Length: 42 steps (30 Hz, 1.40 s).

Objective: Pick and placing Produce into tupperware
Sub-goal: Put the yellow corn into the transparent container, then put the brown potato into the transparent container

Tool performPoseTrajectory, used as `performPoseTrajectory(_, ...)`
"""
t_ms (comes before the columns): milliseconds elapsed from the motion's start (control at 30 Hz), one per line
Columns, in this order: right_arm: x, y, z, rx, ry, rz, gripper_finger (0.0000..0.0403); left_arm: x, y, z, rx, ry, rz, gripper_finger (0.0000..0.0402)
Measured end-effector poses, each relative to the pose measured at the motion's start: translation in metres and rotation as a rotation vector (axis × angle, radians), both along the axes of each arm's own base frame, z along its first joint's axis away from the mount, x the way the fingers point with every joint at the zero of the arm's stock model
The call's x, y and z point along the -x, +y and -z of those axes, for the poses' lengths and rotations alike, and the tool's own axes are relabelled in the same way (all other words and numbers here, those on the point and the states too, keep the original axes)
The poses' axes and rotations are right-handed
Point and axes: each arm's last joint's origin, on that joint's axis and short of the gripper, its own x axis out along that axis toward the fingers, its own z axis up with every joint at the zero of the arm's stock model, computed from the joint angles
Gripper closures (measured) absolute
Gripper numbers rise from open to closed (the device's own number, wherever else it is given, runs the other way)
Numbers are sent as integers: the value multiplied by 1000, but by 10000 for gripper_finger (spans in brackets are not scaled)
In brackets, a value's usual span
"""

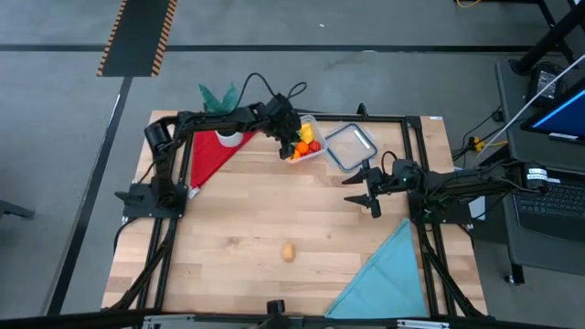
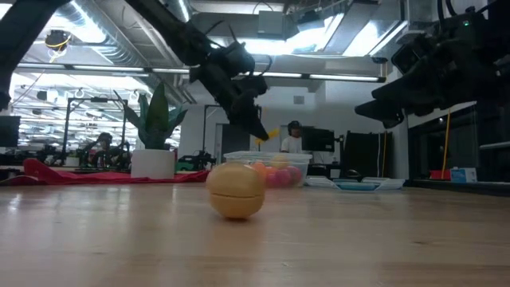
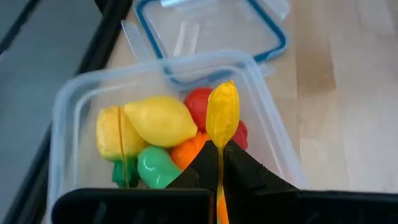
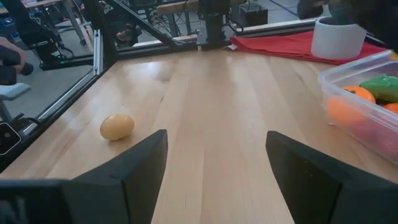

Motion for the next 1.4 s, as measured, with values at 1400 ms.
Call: performPoseTrajectory(1400, 0, 0, 2, -15, 19, 2, 129, -12, -19, -1, -77, 4, 85, 273)
